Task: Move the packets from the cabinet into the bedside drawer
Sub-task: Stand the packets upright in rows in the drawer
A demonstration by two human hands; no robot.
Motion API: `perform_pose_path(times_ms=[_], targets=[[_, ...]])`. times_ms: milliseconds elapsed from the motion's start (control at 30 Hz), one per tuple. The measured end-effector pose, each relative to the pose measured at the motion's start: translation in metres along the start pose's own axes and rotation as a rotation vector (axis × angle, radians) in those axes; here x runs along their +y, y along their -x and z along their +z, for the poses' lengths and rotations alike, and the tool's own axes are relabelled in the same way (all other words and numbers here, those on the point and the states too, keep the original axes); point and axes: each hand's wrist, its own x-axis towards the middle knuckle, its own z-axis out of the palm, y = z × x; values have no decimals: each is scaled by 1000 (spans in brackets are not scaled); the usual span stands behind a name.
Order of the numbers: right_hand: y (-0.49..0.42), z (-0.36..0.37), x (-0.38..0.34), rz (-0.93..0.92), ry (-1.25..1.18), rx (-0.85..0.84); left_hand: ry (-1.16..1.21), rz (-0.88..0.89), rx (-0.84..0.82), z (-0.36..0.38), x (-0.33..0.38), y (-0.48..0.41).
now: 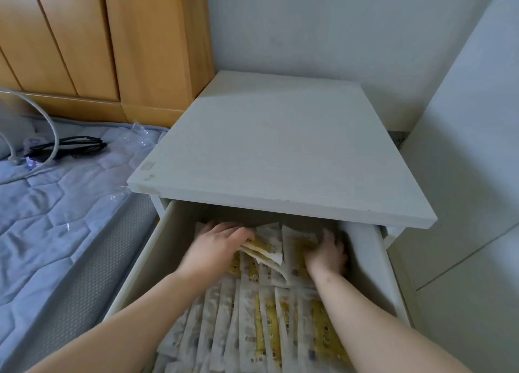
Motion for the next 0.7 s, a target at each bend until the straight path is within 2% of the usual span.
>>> perform_pose_path(times_ms=[33,67,133,200,300,367,467,600,700], targets=[[0,4,-5,-45,-37,-5,-9,78,46,5,-4,-2],[2,7,-12,-27,-180,-67,-19,141,77,10,-6,-2],[8,11,-25,234,-522,-380,-9,225,111,17,-9,-3],[14,6,-29,422,-727,-687,45,294,168,19,-8,-5],[13,-9,-29,383,-856,-843,80,319,193,17,-6,-15],[10,-19,-26,341,-915,-852,89,295,194,19,-1,-20],[11,-23,-11,314,-959,-772,165,196,161,31,11,-11],[23,-25,1,268,-963,-640,491,-71,88,29,24,-2],[32,-30,-2,248,-968,-547,724,-172,-19,10,39,-4]])
